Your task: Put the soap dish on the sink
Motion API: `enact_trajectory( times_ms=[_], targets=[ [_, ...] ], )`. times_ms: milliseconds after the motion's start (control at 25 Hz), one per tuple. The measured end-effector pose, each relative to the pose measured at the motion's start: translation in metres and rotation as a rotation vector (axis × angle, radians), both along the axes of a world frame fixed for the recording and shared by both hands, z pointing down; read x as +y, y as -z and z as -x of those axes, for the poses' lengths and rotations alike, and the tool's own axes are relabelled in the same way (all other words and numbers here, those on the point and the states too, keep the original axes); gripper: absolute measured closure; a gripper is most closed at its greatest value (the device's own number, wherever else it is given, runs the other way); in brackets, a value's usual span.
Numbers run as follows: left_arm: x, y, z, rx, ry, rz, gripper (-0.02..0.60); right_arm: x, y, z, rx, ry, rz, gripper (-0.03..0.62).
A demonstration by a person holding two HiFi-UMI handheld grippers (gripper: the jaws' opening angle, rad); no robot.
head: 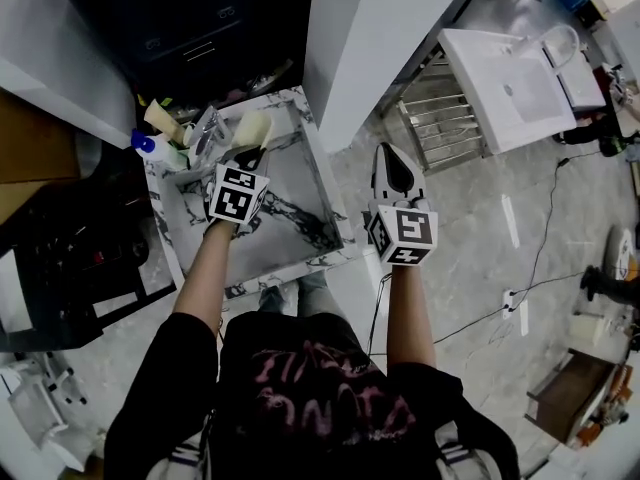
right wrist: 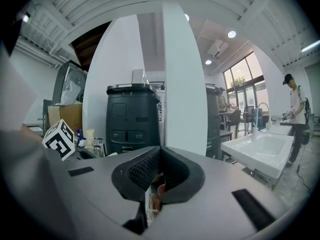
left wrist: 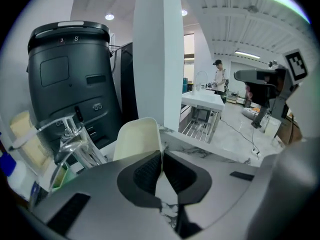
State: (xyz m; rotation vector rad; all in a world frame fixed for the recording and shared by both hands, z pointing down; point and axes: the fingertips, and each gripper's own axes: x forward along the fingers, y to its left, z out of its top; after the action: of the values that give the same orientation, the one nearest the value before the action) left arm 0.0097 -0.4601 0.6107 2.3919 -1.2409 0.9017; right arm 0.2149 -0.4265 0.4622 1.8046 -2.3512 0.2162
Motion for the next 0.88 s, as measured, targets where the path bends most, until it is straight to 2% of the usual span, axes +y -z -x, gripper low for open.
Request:
enact_trajectory(
  times_ms=[280, 560, 880],
  targets=[
    [-0.020, -0.037, -0.003, -0.018, 0.005, 0.084, 0.553, -0.015, -0.020, -0.012, 0.021, 0.001, 0.029, 0.580],
    [-0.036, -0.069, -0.003, -0.074, -0.001, 0.144, 0.552, -0.021, -0.038, -0.030, 0.026, -0.020, 0.069, 0.580],
    [-0.041, -0.084, -0.008, -0.108, -0.014, 0.163, 0.552, -0.022, -0.054, -0.047, 0.034, -0.038, 0.109, 0.580]
  ],
)
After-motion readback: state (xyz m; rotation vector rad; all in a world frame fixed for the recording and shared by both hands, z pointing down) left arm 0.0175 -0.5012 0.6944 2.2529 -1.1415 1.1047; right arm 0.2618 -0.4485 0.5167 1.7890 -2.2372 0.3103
